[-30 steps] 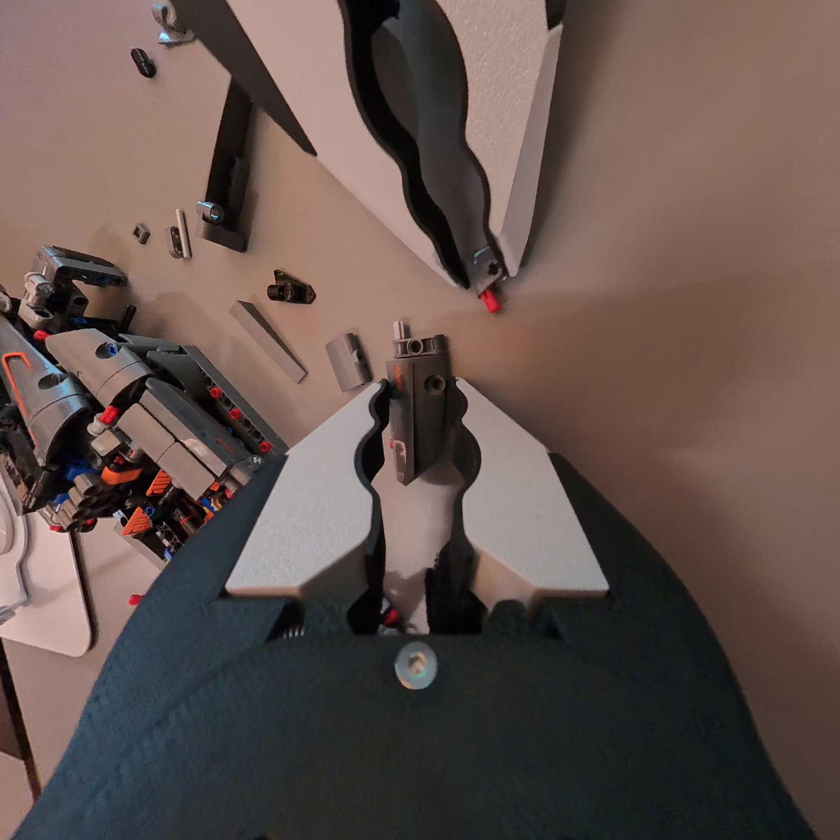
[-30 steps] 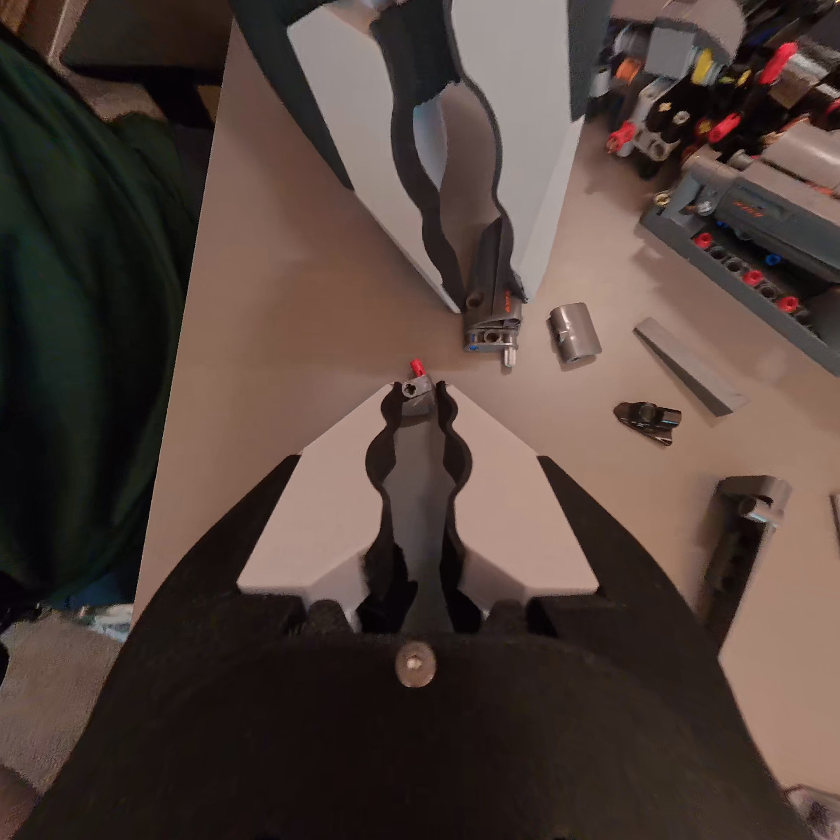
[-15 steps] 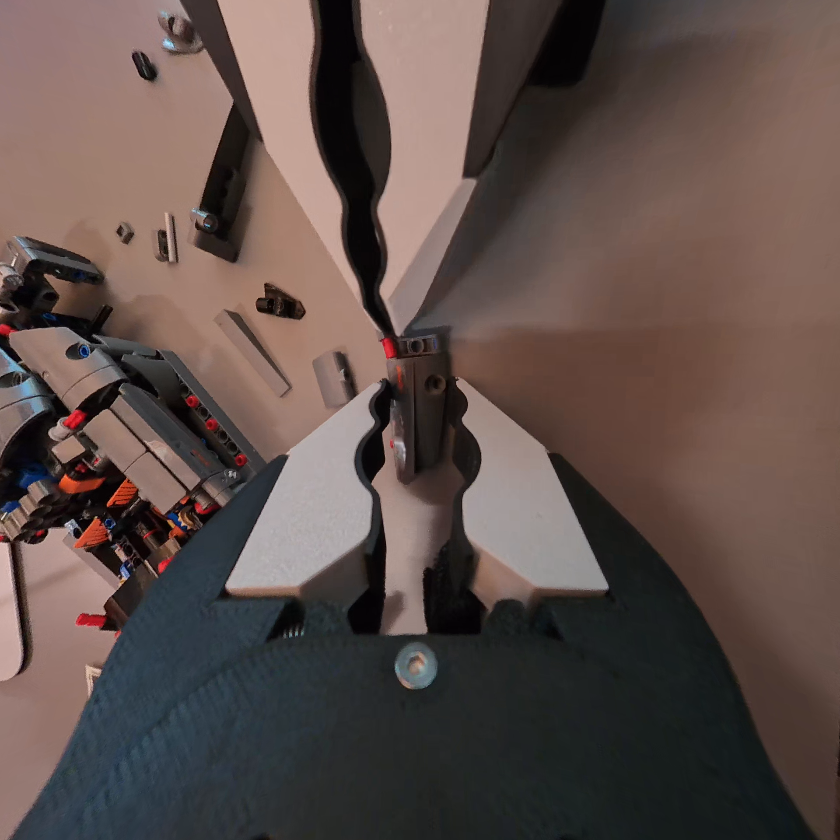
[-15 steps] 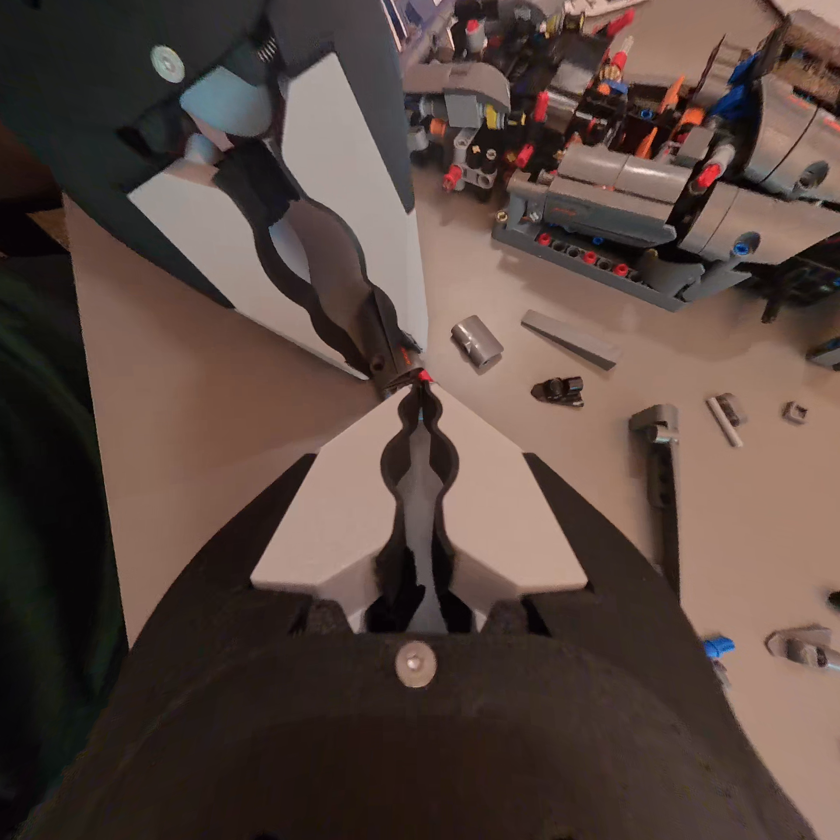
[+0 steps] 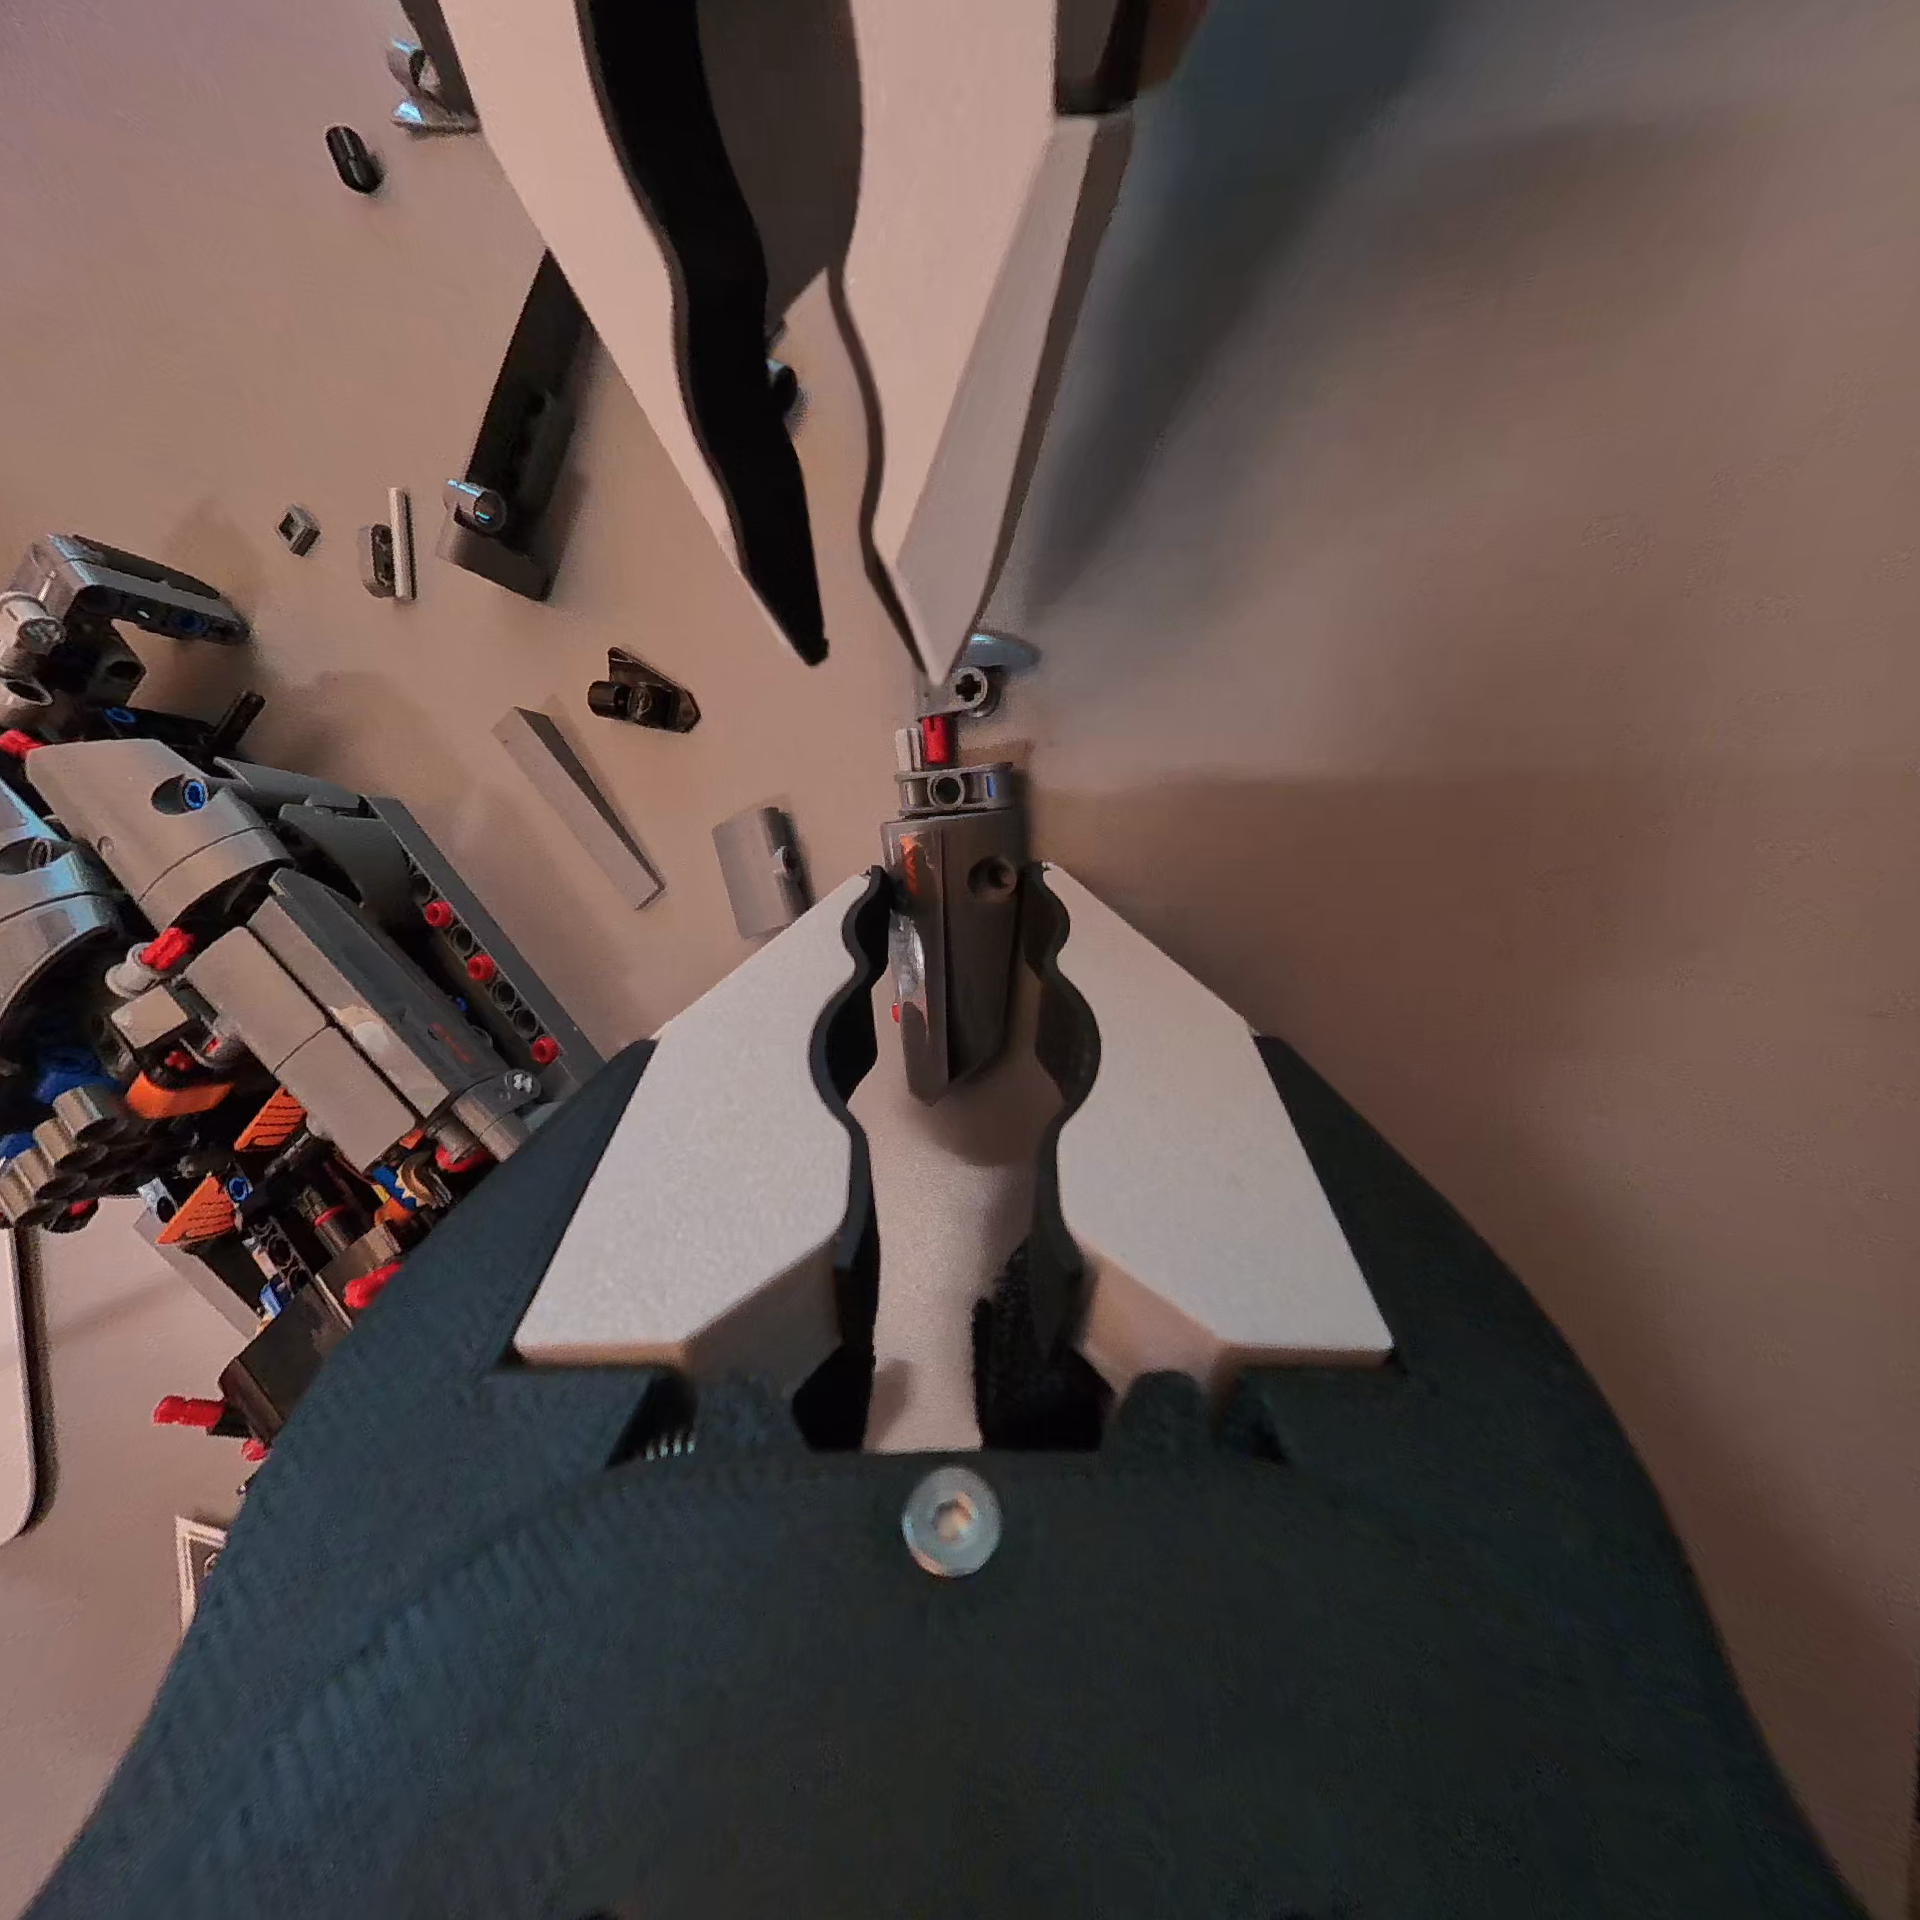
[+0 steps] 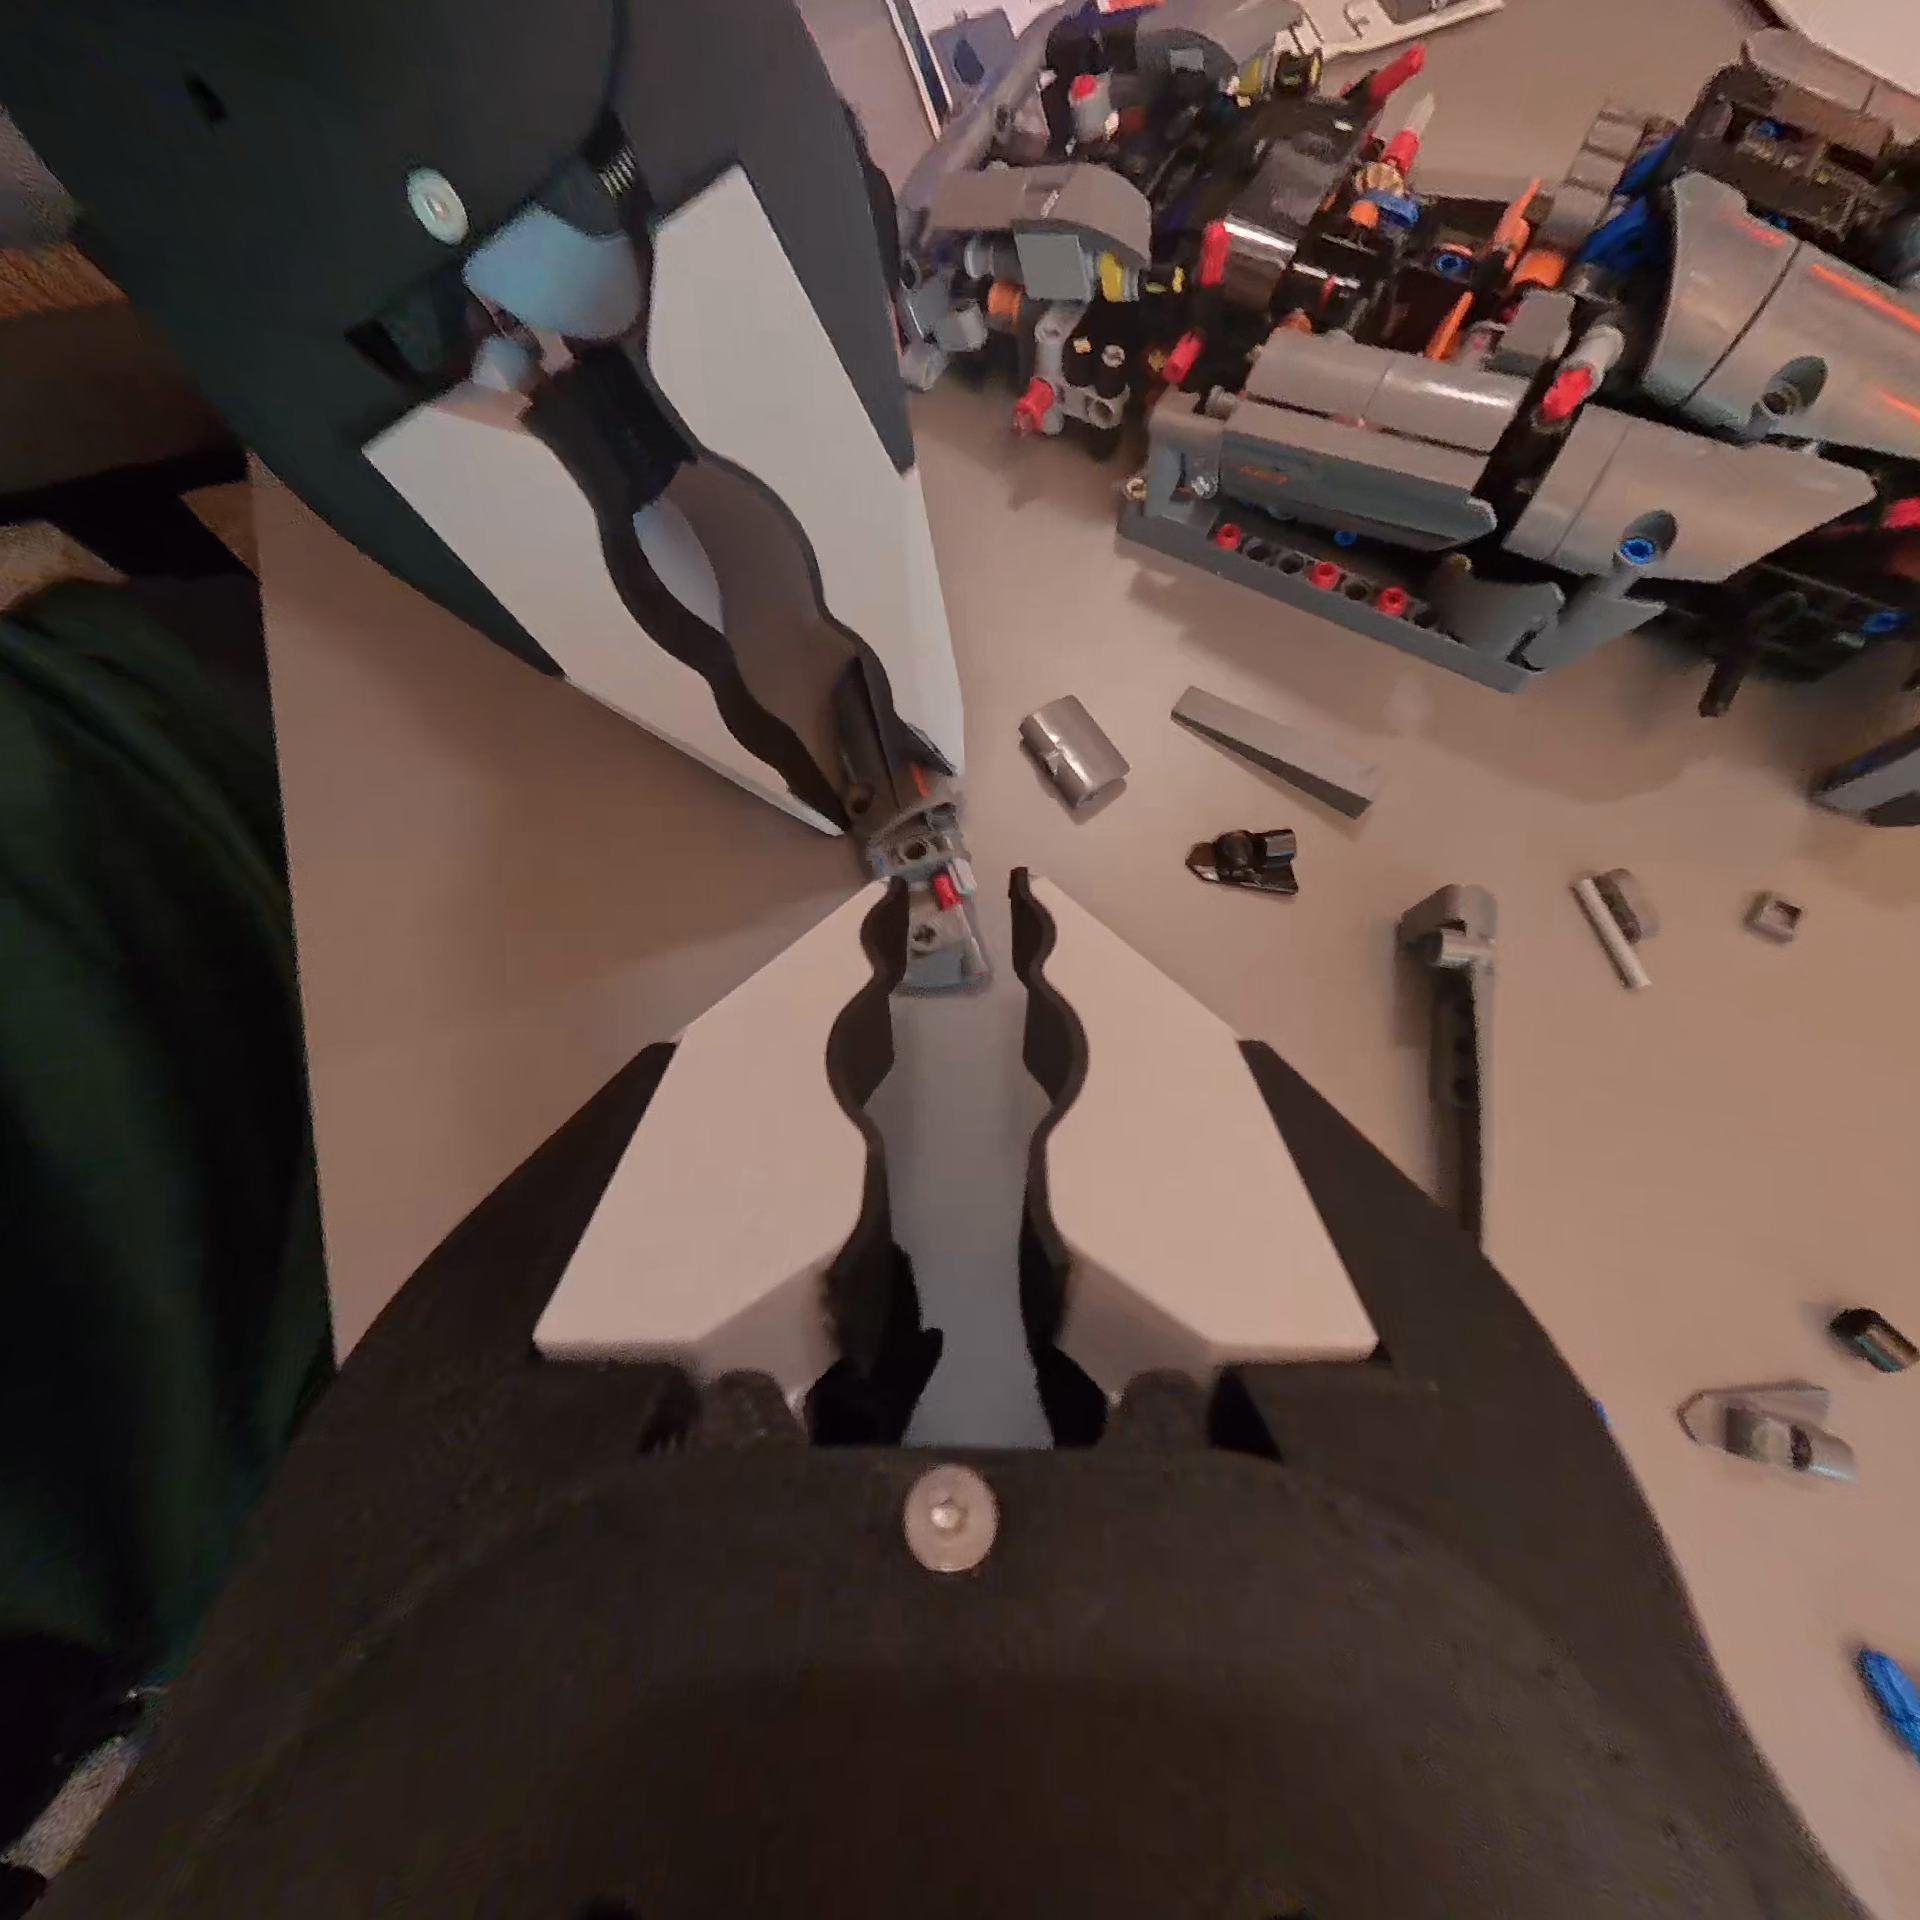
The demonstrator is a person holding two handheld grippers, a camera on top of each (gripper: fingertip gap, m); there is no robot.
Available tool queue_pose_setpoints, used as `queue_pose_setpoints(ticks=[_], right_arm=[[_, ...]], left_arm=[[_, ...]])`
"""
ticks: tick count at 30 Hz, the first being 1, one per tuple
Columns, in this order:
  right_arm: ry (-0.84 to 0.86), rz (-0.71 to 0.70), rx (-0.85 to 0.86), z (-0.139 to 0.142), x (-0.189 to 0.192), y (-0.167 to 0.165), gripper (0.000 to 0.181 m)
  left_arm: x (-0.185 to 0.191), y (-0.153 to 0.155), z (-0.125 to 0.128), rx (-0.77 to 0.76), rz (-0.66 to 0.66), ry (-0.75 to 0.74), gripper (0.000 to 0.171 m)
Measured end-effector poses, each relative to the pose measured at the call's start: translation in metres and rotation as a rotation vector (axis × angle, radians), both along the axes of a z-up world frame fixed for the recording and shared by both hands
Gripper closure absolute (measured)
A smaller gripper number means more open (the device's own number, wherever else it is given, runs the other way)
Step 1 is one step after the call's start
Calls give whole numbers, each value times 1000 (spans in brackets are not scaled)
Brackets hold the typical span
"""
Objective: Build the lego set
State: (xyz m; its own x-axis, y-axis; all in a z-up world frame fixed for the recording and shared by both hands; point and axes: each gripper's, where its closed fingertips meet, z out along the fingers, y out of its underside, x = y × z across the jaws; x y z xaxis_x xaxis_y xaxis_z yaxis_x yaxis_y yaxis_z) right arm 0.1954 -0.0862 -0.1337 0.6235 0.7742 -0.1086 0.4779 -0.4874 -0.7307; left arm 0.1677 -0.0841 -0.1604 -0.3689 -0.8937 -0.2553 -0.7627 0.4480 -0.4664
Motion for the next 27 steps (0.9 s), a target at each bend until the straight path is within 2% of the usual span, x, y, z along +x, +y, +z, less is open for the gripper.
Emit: queue_pose_setpoints(ticks=[6,12,16,21,24,27], right_arm=[[-48,22,-38,-14,6,-14,153],[-88,45,-4,-27,-2,-10,156],[-62,64,-14,-27,-2,-7,167],[-29,69,-8,-25,-3,-6,167],[-4,49,28,-13,-6,-3,167],[-58,28,25,-9,-9,1,168]], left_arm=[[-1,0,0,-6,8,-10,147],[-6,4,0,-23,24,-8,148],[-7,4,0,-33,22,-13,147],[-7,4,0,-36,16,-20,148],[-7,4,0,-35,20,-26,148],[-6,4,0,-37,37,-34,148]])
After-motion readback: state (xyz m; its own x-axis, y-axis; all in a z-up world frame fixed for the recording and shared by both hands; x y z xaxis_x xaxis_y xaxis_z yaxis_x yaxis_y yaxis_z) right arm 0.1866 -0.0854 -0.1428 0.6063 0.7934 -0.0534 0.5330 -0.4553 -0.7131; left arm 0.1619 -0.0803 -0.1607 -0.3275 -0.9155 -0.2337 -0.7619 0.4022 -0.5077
